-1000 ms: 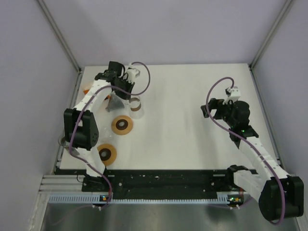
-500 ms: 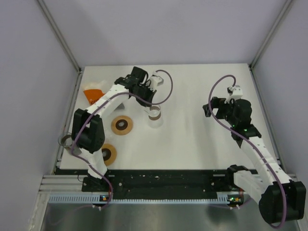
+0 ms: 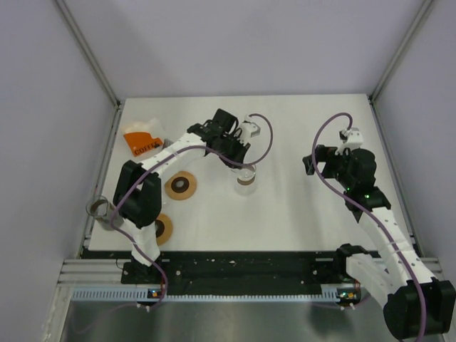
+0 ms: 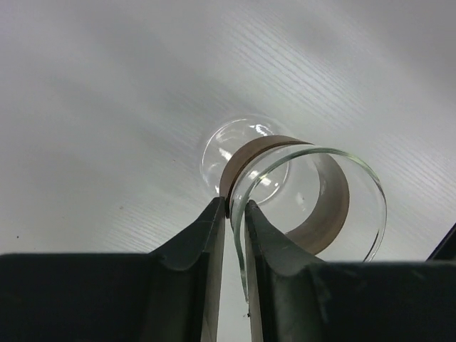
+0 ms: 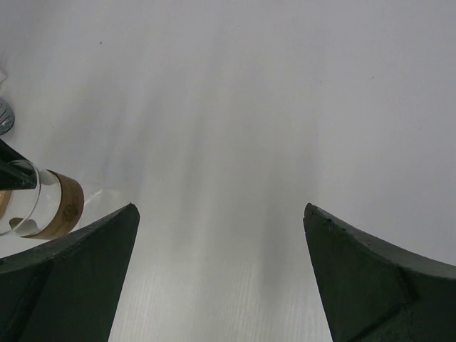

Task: Place the coffee filter in the dripper

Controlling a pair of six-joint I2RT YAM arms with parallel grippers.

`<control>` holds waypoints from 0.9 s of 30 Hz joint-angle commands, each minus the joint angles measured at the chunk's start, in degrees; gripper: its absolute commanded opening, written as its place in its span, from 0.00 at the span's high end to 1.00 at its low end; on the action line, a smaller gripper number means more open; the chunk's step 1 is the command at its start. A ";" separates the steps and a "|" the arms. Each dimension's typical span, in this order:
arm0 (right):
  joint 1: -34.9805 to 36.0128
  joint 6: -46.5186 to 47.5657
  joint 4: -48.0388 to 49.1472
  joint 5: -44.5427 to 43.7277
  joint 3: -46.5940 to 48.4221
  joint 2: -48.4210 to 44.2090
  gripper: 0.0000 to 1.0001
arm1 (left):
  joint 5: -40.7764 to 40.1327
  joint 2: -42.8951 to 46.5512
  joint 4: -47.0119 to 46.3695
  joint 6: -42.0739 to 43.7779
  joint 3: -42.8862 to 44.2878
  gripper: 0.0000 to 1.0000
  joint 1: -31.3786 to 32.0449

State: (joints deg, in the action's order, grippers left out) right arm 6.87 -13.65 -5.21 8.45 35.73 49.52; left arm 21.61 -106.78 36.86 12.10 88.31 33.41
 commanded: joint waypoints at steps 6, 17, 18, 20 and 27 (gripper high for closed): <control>-0.37 0.20 -0.15 0.87 3.65 -1.26 0.01 | 2.56 2.98 1.72 2.49 1.94 0.54 -0.10; -0.37 1.26 -1.64 2.80 4.35 -2.41 0.01 | 0.01 14.48 8.41 6.71 0.56 0.31 -10.36; -0.37 1.26 -1.64 2.98 4.35 -2.41 0.01 | 0.62 15.80 8.49 6.71 -0.50 0.30 -13.34; -0.37 1.17 -1.55 3.59 4.44 -2.06 0.01 | -1.37 17.74 8.58 6.97 -3.31 0.29 -17.75; -0.37 1.17 -1.20 5.88 4.62 -0.74 0.01 | -15.97 20.65 0.15 10.14 -20.36 0.43 -20.66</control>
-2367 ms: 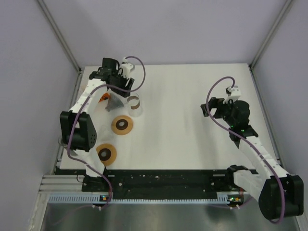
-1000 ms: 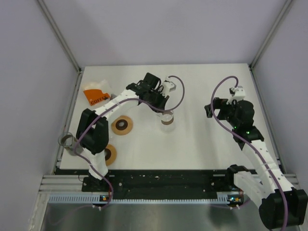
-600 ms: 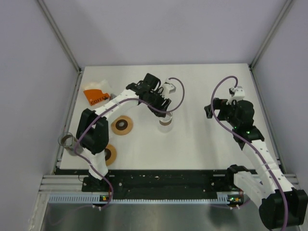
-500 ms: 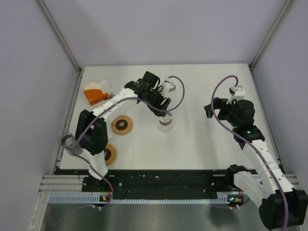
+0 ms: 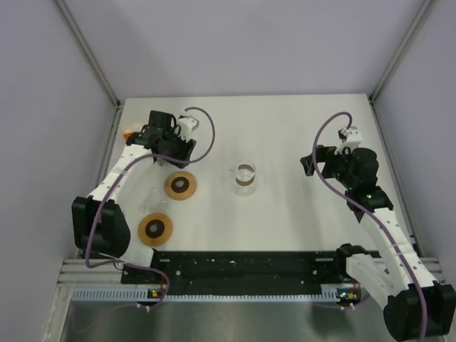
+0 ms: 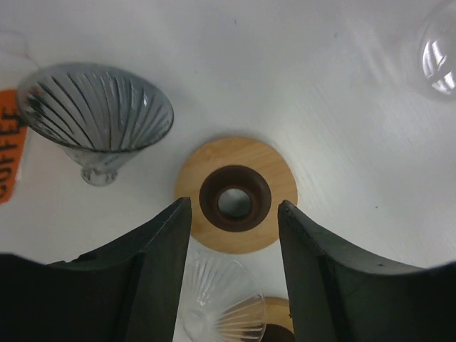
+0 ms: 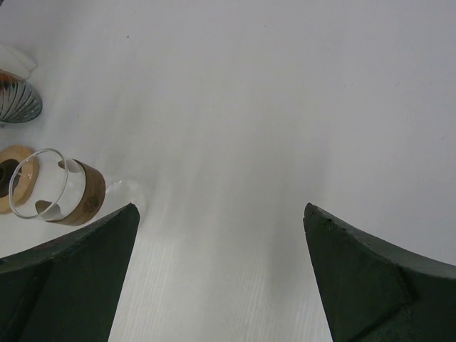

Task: Place the coffee filter in the dripper

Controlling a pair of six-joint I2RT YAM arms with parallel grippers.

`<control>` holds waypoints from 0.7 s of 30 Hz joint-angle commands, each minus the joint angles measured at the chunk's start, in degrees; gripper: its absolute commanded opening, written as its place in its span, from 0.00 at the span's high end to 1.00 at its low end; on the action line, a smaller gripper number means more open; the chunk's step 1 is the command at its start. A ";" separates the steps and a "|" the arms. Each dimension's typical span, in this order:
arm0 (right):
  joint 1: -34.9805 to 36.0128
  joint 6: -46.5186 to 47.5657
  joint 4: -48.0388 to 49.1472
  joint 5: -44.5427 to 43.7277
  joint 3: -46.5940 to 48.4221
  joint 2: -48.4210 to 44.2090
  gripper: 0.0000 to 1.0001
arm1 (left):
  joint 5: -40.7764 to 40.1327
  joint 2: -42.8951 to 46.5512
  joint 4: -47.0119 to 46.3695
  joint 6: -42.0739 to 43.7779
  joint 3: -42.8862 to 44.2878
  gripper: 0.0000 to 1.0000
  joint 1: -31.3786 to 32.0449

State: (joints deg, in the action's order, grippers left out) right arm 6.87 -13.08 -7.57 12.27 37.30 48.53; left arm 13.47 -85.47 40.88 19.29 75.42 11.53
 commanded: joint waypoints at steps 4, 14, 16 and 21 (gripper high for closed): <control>-0.37 0.86 0.89 2.05 3.04 -0.28 0.01 | -9.78 -3.29 -4.49 3.21 -9.93 0.56 0.78; -0.37 1.13 0.98 1.26 2.60 -0.90 0.01 | -12.95 -8.39 -8.01 4.00 -13.10 0.67 -0.01; -0.37 1.13 0.98 1.18 2.60 -0.90 0.01 | -12.95 -9.36 -8.36 3.91 -13.72 0.67 -0.02; -0.37 1.22 1.07 1.17 2.60 -0.63 0.01 | -12.95 -11.82 -10.21 2.95 -14.33 0.67 -0.02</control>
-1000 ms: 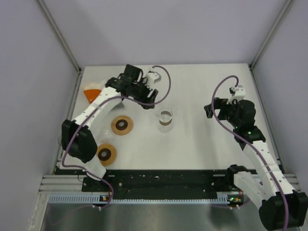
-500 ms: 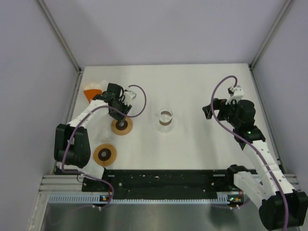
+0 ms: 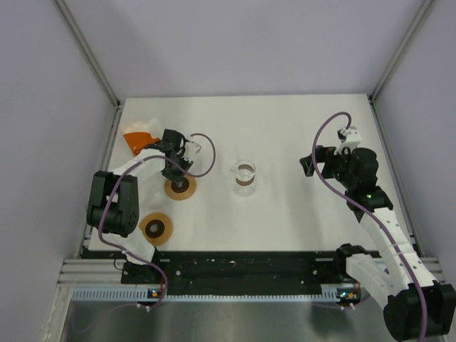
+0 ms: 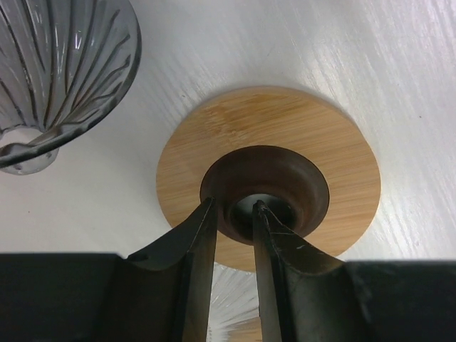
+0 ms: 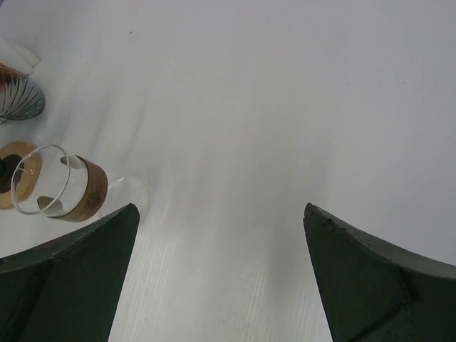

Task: Place the coffee filter in the dripper

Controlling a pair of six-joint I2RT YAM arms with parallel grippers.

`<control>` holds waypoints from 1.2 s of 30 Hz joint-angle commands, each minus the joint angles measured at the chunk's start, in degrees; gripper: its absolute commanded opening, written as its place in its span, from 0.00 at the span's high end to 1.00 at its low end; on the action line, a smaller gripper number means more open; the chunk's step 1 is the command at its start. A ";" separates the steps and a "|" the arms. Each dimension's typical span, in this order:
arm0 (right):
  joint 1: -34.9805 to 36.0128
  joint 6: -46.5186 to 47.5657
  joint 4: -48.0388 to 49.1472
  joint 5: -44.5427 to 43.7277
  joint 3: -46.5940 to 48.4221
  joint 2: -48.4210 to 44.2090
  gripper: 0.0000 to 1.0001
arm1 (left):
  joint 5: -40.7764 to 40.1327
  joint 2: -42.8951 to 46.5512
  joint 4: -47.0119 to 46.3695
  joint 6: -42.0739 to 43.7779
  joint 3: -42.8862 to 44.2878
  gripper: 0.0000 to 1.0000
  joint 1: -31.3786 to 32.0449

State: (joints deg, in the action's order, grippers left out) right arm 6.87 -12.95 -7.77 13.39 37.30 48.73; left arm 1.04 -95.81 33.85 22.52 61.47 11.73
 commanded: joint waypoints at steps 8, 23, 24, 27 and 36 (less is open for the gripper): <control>-0.46 1.00 1.09 1.02 2.69 -1.36 0.01 | 0.89 -4.74 -3.61 0.15 -1.62 0.74 0.14; 7.25 -3.14 -1.01 11.24 12.00 3.39 0.08 | 9.76 8.78 -1.59 -2.48 0.22 1.00 -2.41; 10.58 -2.44 -1.63 8.79 13.40 4.09 0.05 | 10.38 10.19 -0.81 -2.75 1.27 1.00 -2.58; 19.12 -1.99 -1.55 4.55 17.35 6.89 0.02 | 12.22 13.53 1.13 -4.41 3.56 1.00 -2.59; 34.69 -16.91 13.29 1.38 25.88 25.34 0.04 | 16.46 23.99 1.84 -8.28 6.91 1.00 -2.59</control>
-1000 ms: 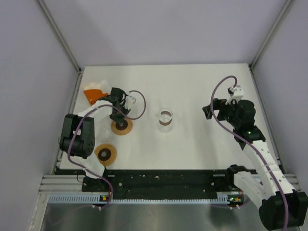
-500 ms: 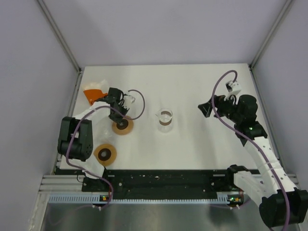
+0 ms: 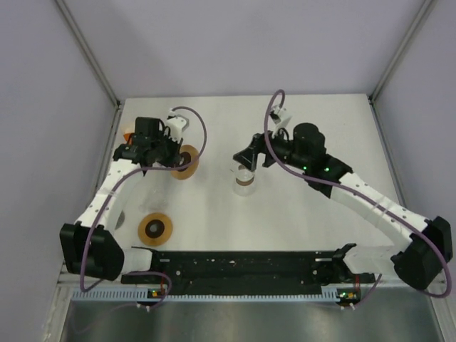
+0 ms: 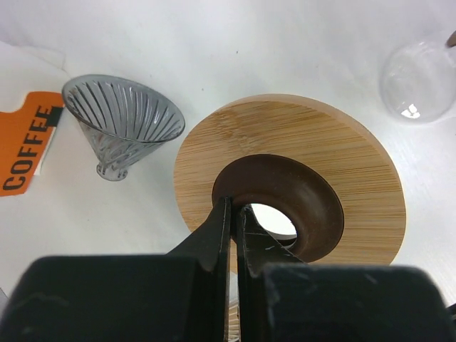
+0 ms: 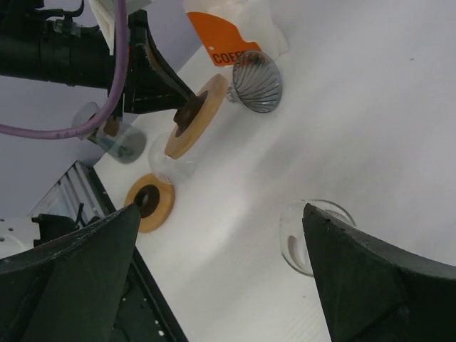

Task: Place the coffee filter in the dripper

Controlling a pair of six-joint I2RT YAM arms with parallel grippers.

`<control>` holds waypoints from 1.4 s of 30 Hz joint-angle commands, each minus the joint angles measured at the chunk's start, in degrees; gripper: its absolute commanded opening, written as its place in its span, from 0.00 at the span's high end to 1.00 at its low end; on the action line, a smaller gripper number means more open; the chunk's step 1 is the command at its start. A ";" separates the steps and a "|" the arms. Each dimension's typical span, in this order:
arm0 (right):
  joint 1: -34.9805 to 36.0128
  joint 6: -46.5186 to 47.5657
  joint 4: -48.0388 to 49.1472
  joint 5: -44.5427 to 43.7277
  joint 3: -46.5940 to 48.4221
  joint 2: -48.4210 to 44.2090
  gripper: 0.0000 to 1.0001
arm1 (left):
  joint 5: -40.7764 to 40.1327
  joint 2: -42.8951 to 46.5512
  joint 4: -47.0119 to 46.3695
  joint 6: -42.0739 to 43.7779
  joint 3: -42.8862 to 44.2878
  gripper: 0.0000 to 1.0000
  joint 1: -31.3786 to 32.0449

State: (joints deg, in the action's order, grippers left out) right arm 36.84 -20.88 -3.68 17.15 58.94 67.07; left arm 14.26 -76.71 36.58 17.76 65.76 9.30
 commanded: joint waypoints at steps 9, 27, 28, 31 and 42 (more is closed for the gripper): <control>11.67 -16.90 18.80 -1.24 15.76 25.72 0.14 | 2.17 10.26 -3.44 -5.80 2.01 1.00 -0.16; 12.55 -12.12 17.06 3.17 24.30 35.78 1.00 | 4.10 11.41 0.59 -7.30 5.77 0.99 -0.42; 12.55 -8.25 14.78 0.98 24.30 34.28 1.00 | 4.72 11.06 2.34 -7.47 7.44 0.89 -0.60; 14.21 7.72 10.90 -7.97 22.46 27.62 1.00 | 7.96 10.35 7.18 -9.49 13.68 0.52 -1.74; 23.63 80.87 45.25 -23.12 -8.48 5.97 1.00 | 27.81 7.36 10.63 -27.94 27.06 0.26 -2.01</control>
State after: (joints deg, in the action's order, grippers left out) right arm 59.88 28.53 26.50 -0.73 54.81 74.89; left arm 31.00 -67.92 47.00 -0.54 90.74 7.53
